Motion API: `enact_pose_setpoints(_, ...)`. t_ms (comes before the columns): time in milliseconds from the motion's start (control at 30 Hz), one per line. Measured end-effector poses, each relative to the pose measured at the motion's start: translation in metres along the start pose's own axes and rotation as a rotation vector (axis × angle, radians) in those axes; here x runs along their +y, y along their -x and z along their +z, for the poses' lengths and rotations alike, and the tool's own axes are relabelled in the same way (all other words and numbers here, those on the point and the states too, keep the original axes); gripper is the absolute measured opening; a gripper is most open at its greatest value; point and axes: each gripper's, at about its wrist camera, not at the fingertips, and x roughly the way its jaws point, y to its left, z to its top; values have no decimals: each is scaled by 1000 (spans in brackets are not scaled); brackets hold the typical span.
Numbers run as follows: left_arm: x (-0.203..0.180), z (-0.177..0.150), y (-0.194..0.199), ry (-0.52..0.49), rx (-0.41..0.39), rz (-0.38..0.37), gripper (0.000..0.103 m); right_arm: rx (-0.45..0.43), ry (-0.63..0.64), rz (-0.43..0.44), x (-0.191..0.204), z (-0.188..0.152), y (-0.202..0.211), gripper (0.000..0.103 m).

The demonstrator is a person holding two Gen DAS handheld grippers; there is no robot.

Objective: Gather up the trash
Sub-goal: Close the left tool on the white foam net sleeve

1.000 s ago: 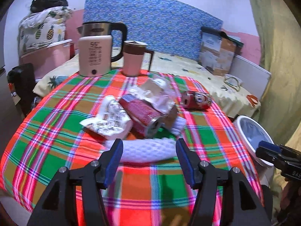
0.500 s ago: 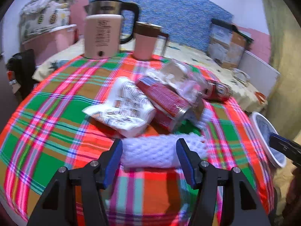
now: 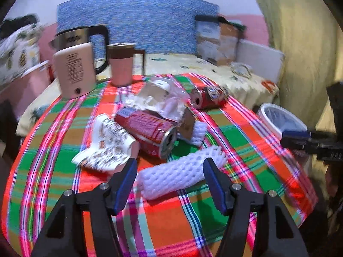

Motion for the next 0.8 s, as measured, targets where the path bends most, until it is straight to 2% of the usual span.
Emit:
enact_pose_setpoints(100,-7,2,-14,-68,46,-7,66,-3,-8,-5,-1,-1,2,52)
enact_pose_setpoints(267,-26,-7,-22,-125,91,7,66,-3,-16,-12,-3,0,2,53)
enact_pose_setpoints(367,-34,-13,-22,-124,103,52,58,-5,-17,-12,-3,2,2,53)
enact_pose_setpoints(400,-35,-13,-21,-117,102,58,56,-5,-16,-11,-3,2,1,53)
enact_pose_setpoints(567,-36,-18,-12,-52,89,65,33,-3,-17,-14,-5,4,-2,52)
enact_pose_setpoints(667,-35,-20,-8,-7,79,59,26,-3,-17,-18,-7,8,-5,52)
enact_pose_setpoints(800,-26,-21,-3,74,67,41,22,-9,-6,-22,-9,16,-9,52)
